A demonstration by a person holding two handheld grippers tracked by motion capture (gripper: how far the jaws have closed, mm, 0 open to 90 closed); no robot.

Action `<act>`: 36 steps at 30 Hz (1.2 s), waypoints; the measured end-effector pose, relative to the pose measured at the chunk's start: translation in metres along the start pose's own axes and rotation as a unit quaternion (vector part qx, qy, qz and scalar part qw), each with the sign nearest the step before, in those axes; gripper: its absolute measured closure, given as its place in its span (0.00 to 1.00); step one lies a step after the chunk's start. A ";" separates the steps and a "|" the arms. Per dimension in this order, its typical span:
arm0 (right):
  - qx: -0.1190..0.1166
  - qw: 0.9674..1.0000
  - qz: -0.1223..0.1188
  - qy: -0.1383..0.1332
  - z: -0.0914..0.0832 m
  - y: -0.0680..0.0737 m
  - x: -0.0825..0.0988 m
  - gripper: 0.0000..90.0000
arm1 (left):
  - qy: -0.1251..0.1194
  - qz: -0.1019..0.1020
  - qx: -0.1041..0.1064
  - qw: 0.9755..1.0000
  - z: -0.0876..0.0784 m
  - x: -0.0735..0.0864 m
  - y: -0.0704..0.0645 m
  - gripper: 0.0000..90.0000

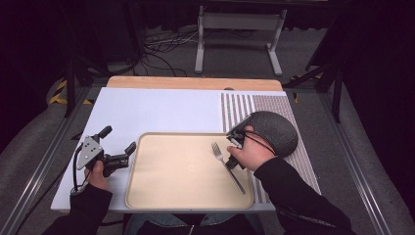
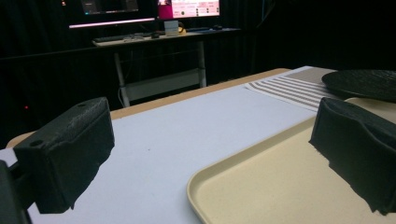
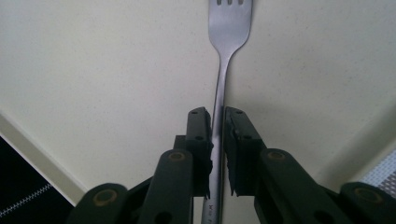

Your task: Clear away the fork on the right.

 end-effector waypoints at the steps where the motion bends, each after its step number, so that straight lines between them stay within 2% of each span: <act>1: 0.003 1.000 -0.004 -0.008 -0.002 0.000 0.000 0.87 | 0.000 0.000 0.000 1.000 0.000 0.000 0.000 0.00; 4: 0.015 0.999 -0.025 -0.029 -0.007 0.003 0.001 0.77 | 0.000 0.000 0.000 1.000 0.000 0.000 0.000 0.00; 6: 0.012 0.998 -0.046 -0.052 -0.009 0.005 0.001 0.62 | 0.000 0.000 0.000 1.000 0.000 0.000 0.000 0.00; 7: 0.012 0.998 -0.046 -0.052 -0.009 0.005 0.001 0.62 | 0.000 0.000 0.000 1.000 0.000 0.000 0.000 0.00; 10: 0.028 0.989 -0.096 -0.110 -0.012 0.009 0.000 0.31 | 0.000 0.000 0.000 1.000 0.000 0.000 0.000 0.00; 12: 0.028 0.984 -0.116 -0.132 -0.013 0.009 -0.001 0.27 | 0.001 0.002 0.000 1.000 0.000 0.000 0.000 0.00; 14: 0.030 0.981 -0.132 -0.141 -0.014 0.010 -0.001 0.24 | 0.000 0.000 0.000 1.000 0.000 0.000 0.000 0.00; 16: 0.034 0.977 -0.144 -0.153 -0.015 0.010 -0.002 0.25 | 0.001 0.001 0.000 1.000 0.000 0.000 0.001 0.00; 17: 0.034 0.974 -0.156 -0.162 -0.015 0.010 -0.003 0.25 | 0.001 0.001 -0.001 1.000 0.000 0.000 0.001 0.00; 18: 0.038 0.969 -0.175 -0.173 -0.015 0.011 -0.004 0.25 | 0.001 0.001 -0.001 1.000 0.000 0.000 0.001 0.00; 20: 0.048 0.961 -0.198 -0.188 -0.014 0.011 -0.005 0.26 | 0.001 0.002 -0.001 1.000 0.000 0.000 0.001 0.00; 22: 0.050 0.954 -0.218 -0.198 -0.012 0.012 -0.008 0.28 | 0.001 0.002 -0.001 1.000 0.000 0.000 0.001 0.00; 23: 0.046 0.952 -0.225 -0.203 -0.011 0.014 -0.009 0.29 | 0.000 0.000 0.000 1.000 0.000 0.000 0.001 0.00; 25: 0.049 0.944 -0.248 -0.212 -0.010 0.015 -0.012 0.32 | 0.000 -0.001 0.000 1.000 0.000 0.000 0.001 0.00; 26: 0.052 0.940 -0.258 -0.217 -0.009 0.016 -0.013 0.35 | 0.000 0.000 0.001 1.000 0.000 0.000 0.001 0.00; 27: 0.054 0.938 -0.264 -0.220 -0.007 0.017 -0.015 0.38 | -0.001 -0.001 0.001 1.000 0.000 0.000 0.001 0.00; 29: 0.068 0.927 -0.296 -0.220 -0.005 0.017 -0.018 0.45 | -0.001 -0.001 0.001 1.000 0.000 0.000 0.001 0.00; 30: 0.069 0.925 -0.302 -0.219 -0.004 0.018 -0.019 0.48 | -0.001 -0.001 0.001 1.000 0.000 0.000 0.001 0.00; 31: 0.070 0.921 -0.316 -0.218 -0.003 0.018 -0.021 0.52 | -0.002 -0.002 0.001 1.000 0.000 0.000 0.001 0.00; 32: 0.070 0.921 -0.316 -0.218 -0.003 0.018 -0.021 0.52 | -0.002 -0.002 0.001 1.000 0.000 0.000 0.001 0.00; 33: 0.067 0.915 -0.330 -0.220 -0.002 0.019 -0.023 0.58 | -0.002 -0.002 0.001 1.000 0.000 0.000 0.001 0.00; 34: 0.069 0.912 -0.341 -0.218 0.000 0.019 -0.024 0.67 | -0.002 -0.003 0.001 1.000 0.000 0.000 0.001 0.00; 35: 0.076 0.908 -0.351 -0.215 0.001 0.019 -0.026 0.71 | -0.002 -0.003 0.000 1.000 0.000 0.000 0.001 0.00; 36: 0.076 0.908 -0.351 -0.215 0.001 0.019 -0.026 0.71 | -0.002 -0.003 0.000 1.000 0.000 0.000 0.001 0.00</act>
Point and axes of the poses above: each handheld gripper's, and its own axes: z roughly forward along the jaws, x roughly out of its underside, y roughly to its left, the point moved 1 cm from there along z, roughly forward along the jaws, and after that the axes turned 15 degrees about y, right-handed, at the moved point
